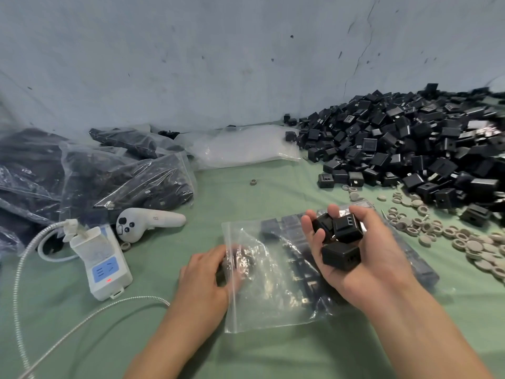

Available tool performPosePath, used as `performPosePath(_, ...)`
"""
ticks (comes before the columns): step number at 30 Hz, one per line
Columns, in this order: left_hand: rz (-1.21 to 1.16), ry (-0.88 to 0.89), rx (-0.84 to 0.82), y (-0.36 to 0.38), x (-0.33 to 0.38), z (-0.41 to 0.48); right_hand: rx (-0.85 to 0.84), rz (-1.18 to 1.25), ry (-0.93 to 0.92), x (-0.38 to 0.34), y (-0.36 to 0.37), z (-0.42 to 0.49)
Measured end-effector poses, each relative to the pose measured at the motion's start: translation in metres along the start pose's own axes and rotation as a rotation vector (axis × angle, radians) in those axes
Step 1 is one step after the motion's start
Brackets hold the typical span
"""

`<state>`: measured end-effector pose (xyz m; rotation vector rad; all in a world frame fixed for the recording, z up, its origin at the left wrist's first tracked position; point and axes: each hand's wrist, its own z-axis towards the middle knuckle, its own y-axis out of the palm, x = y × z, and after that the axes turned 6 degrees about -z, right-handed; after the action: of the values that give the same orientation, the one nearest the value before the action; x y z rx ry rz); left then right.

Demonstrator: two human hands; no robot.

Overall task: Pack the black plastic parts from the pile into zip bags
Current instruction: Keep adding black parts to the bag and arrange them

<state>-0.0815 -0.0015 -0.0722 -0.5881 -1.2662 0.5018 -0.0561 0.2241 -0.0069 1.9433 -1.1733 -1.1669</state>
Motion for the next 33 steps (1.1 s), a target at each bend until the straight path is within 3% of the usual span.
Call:
performPosePath(6,0.076,0.123,-0.086,-0.001,-0.003,0.001,-0.008,0.004,0.002,0.000,-0.002,-0.001)
performPosePath(11,0.056,0.020,-0.091,0.003,-0.004,0.009,-0.003,-0.014,-0.005,-0.003,-0.006,0.000)
performPosePath(21,0.325,0.148,-0.097,0.012,0.004,0.033,0.013,-0.024,-0.036,-0.017,-0.013,0.008)
performPosePath(33,0.138,0.204,-0.093,0.021,0.008,0.041,0.003,0.009,0.005,-0.018,-0.002,0.025)
